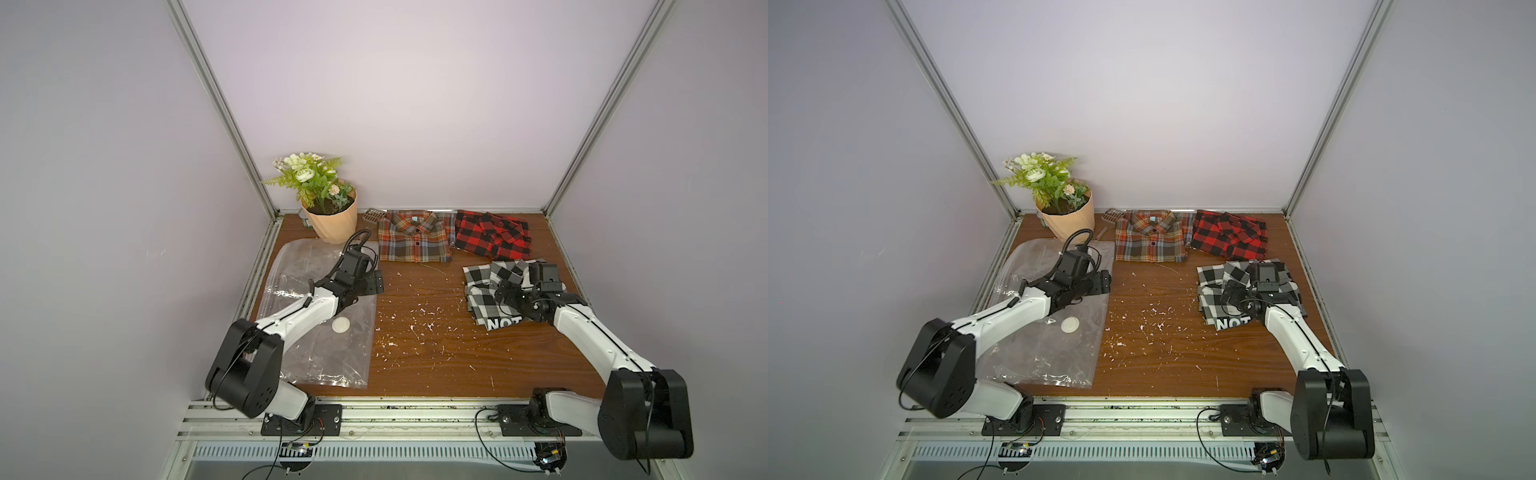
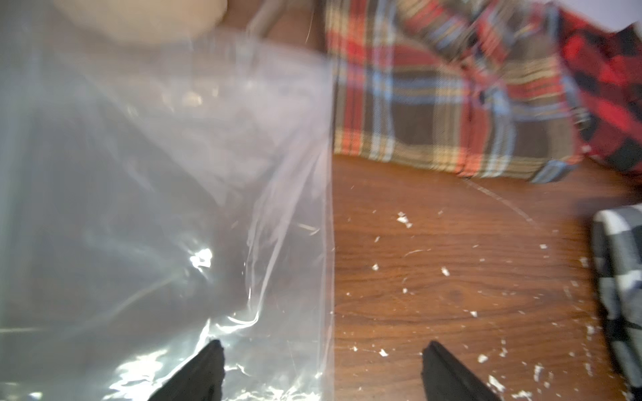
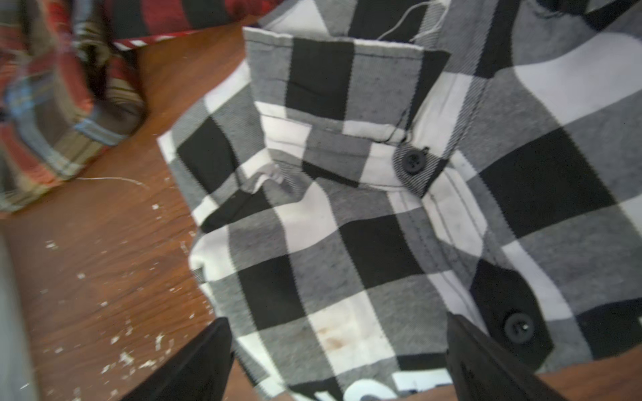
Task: Take the shirt out of the vacuum bag
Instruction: Adjust the shirt at the center of the board.
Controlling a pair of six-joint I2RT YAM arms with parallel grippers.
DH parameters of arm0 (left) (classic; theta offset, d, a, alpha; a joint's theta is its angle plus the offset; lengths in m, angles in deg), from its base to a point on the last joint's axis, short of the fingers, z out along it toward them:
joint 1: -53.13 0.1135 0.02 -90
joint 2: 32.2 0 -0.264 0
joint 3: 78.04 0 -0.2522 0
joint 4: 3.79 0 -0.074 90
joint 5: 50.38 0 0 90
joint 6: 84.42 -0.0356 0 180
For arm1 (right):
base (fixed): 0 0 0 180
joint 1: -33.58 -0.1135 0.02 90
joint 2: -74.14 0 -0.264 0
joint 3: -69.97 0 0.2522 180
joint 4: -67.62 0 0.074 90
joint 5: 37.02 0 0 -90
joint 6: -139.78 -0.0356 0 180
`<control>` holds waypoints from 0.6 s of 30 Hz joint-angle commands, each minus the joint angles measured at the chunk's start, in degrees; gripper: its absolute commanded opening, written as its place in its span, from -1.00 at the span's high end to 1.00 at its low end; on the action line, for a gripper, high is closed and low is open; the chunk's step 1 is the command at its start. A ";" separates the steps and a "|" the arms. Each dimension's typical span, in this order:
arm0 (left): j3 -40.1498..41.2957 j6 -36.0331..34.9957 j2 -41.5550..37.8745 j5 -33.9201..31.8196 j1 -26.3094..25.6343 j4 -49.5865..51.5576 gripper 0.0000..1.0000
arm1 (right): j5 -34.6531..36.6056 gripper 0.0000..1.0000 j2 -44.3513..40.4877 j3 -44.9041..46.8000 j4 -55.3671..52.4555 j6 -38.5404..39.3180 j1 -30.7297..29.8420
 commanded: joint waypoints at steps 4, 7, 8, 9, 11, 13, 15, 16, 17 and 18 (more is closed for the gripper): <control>-4.57 0.64 -5.52 1.68 -4.71 0.20 -0.99 | 7.19 -0.98 8.00 -6.17 0.17 5.06 -0.64; -5.18 0.20 -8.09 2.93 -5.75 -1.19 -1.00 | 9.79 -0.98 14.52 -10.19 -2.37 5.99 -2.53; -5.40 0.06 -8.93 3.18 -5.81 -1.23 -1.00 | 10.08 -0.98 16.01 -10.77 -2.42 6.10 -3.23; -5.58 -0.26 -9.87 3.26 -5.90 -1.20 -1.00 | 10.15 -0.98 17.46 -11.13 -2.12 5.87 -4.00; -5.95 -0.97 -11.81 3.29 -5.99 -0.90 -1.00 | 9.22 -0.97 19.53 -11.02 -1.02 4.93 -5.07; -5.96 -1.65 -14.09 3.37 -5.96 -0.46 -1.00 | 7.54 -0.98 21.11 -10.28 0.35 3.39 -5.76; -5.85 -2.28 -16.05 3.57 -5.96 -0.15 -1.00 | 6.56 -0.98 21.99 -9.37 1.60 2.04 -6.62; -5.86 -2.35 -17.05 3.44 -5.95 0.17 -1.00 | 6.29 -0.98 22.36 -8.82 2.07 1.41 -7.22; -5.85 -2.51 -17.77 3.40 -5.99 0.33 -1.00 | 5.77 -0.98 22.61 -8.27 2.50 0.83 -7.63; -5.62 -2.65 -18.48 3.39 -6.00 0.38 -1.00 | 4.22 -0.97 22.80 -7.52 3.31 -0.07 -7.93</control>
